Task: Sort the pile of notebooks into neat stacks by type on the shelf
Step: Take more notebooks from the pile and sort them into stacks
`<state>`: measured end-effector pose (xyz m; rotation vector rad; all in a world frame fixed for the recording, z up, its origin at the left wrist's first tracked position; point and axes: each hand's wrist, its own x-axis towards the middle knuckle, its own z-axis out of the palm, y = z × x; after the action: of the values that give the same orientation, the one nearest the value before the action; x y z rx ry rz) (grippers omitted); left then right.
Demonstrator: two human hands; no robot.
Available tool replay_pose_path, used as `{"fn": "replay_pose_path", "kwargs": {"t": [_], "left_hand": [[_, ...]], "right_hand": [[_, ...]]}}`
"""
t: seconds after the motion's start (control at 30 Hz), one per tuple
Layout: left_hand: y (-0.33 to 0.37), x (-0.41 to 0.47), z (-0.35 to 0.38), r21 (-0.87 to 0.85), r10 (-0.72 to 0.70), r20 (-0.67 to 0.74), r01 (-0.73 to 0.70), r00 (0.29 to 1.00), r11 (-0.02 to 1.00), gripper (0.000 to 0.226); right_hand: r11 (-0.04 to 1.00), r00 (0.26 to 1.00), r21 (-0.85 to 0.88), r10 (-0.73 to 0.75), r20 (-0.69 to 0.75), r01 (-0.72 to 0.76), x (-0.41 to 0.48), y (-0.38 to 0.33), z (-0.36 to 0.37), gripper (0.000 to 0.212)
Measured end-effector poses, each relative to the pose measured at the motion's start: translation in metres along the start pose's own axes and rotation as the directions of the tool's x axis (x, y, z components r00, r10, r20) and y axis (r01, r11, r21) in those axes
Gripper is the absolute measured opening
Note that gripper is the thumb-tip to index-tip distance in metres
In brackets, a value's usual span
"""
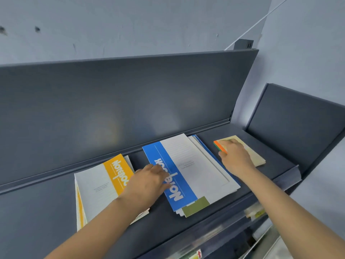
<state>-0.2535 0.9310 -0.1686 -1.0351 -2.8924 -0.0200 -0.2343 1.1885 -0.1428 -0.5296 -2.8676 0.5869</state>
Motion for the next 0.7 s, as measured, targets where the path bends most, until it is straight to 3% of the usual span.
{"fn": "replay_pose_path", "kwargs": {"t": [0.17, 0.27, 0.37, 0.53, 0.7], "left_hand": [[-0.059, -0.092, -0.018, 0.144, 0.047, -0.109, -0.031, 0.993, 0.989, 0.028], [-0.105, -0.169, -0.036, 0.19, -0.051, -0.128, 0.075, 0.99, 0.979, 0.012], [-0.158, -0.267, -0.05, 0.237, -0.202, -0.157, 0.236, 0.967, 0.943, 0.013], [-0.229, -0.457, -0.066, 0.251, -0.46, -0.215, 0.504, 0.862, 0.826, 0.026], [-0.265, -0.633, -0.095, 0.306, -0.656, -0.242, 0.698, 0.715, 0.648, 0.015]], "right_hand": [[0.941, 0.923, 0.009, -0.334, 0.192, 0.338, -0.053, -0.102, 0.027, 0.044], [0.878, 0.838, 0.026, -0.464, 0.287, 0.477, -0.091, -0.174, 0.051, 0.046], [0.793, 0.743, 0.035, -0.583, 0.329, 0.608, -0.135, -0.252, 0.075, 0.048], [0.681, 0.596, 0.173, -0.716, 0.365, 0.712, -0.231, -0.387, 0.119, 0.046], [0.547, 0.435, 0.268, -0.817, 0.379, 0.793, -0.336, -0.511, 0.158, 0.045]]}}
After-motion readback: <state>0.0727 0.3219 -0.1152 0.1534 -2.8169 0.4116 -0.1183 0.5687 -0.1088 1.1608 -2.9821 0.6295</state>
